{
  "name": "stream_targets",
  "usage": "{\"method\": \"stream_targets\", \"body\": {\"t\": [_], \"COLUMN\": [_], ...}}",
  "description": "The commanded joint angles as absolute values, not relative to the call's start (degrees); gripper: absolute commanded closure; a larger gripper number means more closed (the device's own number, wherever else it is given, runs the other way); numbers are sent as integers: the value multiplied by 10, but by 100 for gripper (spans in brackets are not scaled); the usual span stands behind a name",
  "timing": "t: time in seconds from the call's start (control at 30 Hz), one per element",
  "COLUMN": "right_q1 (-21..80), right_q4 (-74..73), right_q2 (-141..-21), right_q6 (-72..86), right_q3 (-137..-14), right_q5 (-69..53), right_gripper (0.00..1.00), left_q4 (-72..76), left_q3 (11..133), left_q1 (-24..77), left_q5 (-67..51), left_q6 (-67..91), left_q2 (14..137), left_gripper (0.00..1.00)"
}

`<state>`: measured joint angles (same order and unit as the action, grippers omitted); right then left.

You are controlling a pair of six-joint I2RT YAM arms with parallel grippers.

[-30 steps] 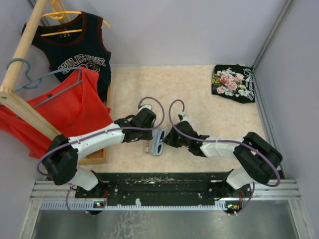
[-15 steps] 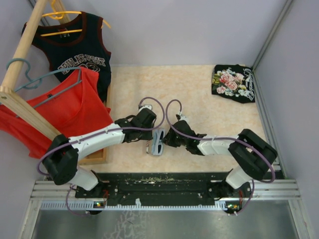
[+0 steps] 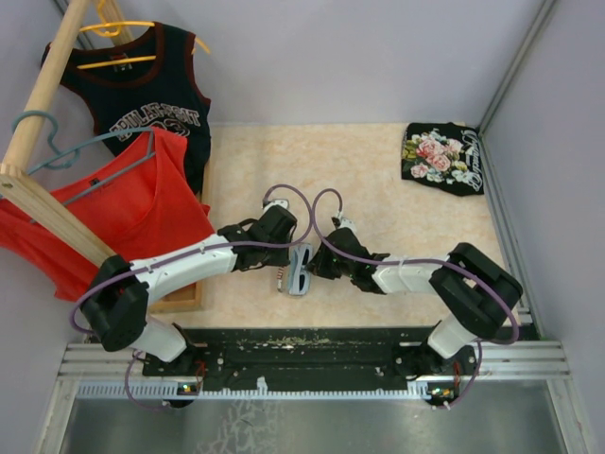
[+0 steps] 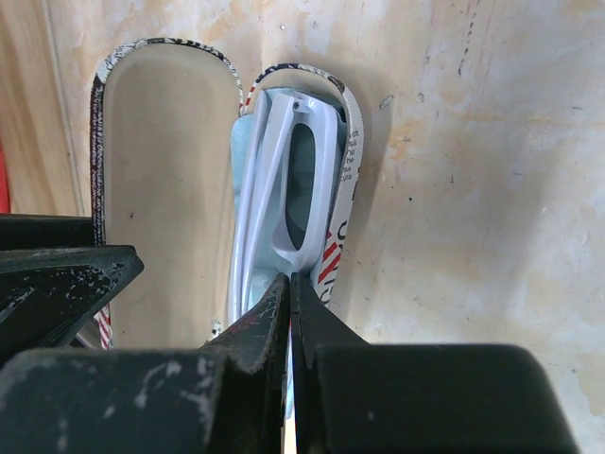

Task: Organize the sunglasses
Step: Place the sunglasses in the sunglasses case.

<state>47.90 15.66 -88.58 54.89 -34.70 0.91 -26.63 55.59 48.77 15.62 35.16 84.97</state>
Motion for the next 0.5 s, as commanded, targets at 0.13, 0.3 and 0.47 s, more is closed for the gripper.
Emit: {"method": "stream_targets", "body": {"t": [0.13, 0.3, 0.47], "right_q1": [485, 485, 484], "right_q4": [149, 155, 149], "right_q2": [-865, -865, -849], "right_q6": [525, 526, 519], "right_q3": [-377, -374, -380], "right_q5": [19, 15, 15], "right_gripper": [100, 100, 100], "left_q4": [-277, -277, -279], "left_q3": [576, 577, 579], "left_q1": [491, 491, 492], "left_q5": [165, 164, 166], "left_q6": [357, 357, 357], "left_q2": [846, 846, 846], "left_gripper": [66, 67, 66]}}
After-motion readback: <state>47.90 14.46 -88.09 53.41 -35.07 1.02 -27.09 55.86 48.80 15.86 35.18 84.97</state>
